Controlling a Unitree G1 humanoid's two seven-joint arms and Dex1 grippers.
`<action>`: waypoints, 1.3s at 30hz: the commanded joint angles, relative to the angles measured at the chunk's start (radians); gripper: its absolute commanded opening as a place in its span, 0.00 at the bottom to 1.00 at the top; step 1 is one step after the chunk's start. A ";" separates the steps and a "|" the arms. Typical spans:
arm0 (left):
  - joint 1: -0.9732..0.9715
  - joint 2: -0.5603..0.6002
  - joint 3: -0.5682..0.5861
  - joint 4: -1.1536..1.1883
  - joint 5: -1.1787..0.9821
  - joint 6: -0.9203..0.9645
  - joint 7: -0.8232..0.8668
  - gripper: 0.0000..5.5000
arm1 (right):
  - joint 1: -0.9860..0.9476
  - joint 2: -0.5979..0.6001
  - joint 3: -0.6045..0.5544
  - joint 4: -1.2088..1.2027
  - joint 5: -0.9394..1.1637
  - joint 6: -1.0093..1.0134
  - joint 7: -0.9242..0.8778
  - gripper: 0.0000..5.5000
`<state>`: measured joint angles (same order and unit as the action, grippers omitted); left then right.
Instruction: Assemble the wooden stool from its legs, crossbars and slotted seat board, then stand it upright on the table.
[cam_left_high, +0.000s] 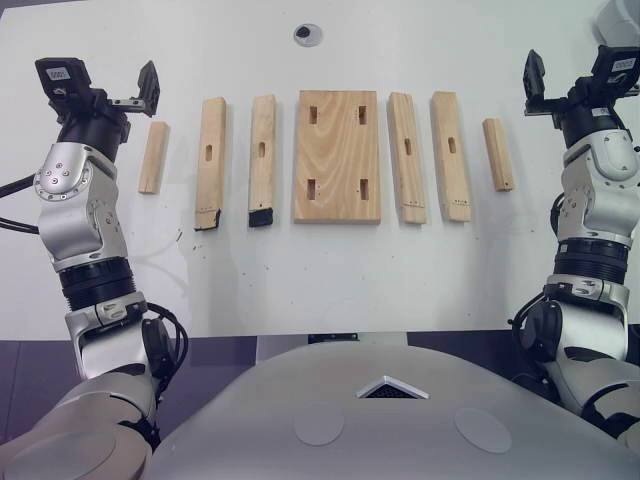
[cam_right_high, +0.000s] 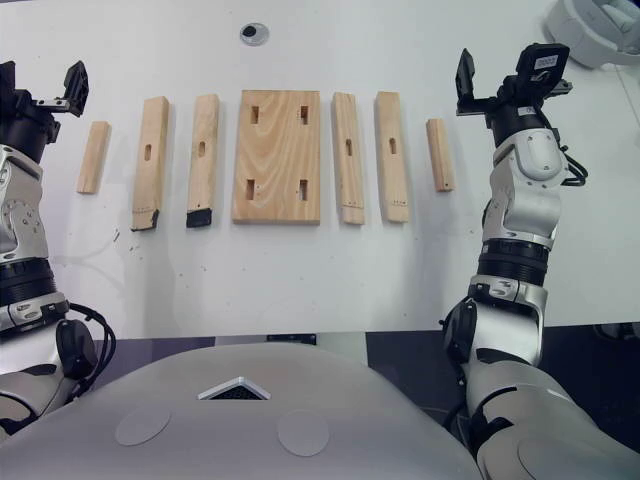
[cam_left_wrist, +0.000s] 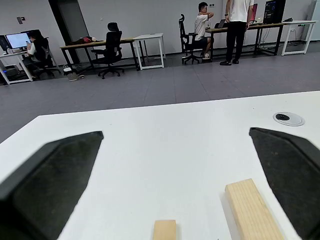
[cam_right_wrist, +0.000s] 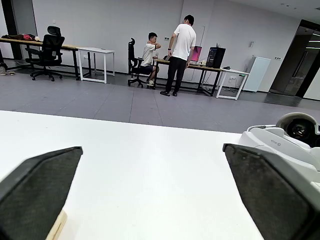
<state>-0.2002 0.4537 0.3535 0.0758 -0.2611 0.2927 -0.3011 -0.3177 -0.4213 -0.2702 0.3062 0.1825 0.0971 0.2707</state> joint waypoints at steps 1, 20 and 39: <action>0.003 0.013 0.010 0.008 0.004 0.005 0.007 0.98 | -0.008 -0.005 0.004 0.015 -0.011 0.007 -0.007 0.95; 0.050 0.051 -0.003 0.072 0.049 -0.011 -0.019 0.98 | 0.006 -0.006 -0.007 0.007 -0.013 0.009 0.002 0.95; 0.224 0.126 -0.142 0.256 0.128 0.083 -0.133 0.58 | 0.015 -0.011 0.005 0.003 -0.035 0.006 0.001 0.96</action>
<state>-0.0340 0.5678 0.2493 0.3022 -0.1799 0.3535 -0.4152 -0.3083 -0.4235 -0.2680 0.3104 0.1537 0.0990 0.2736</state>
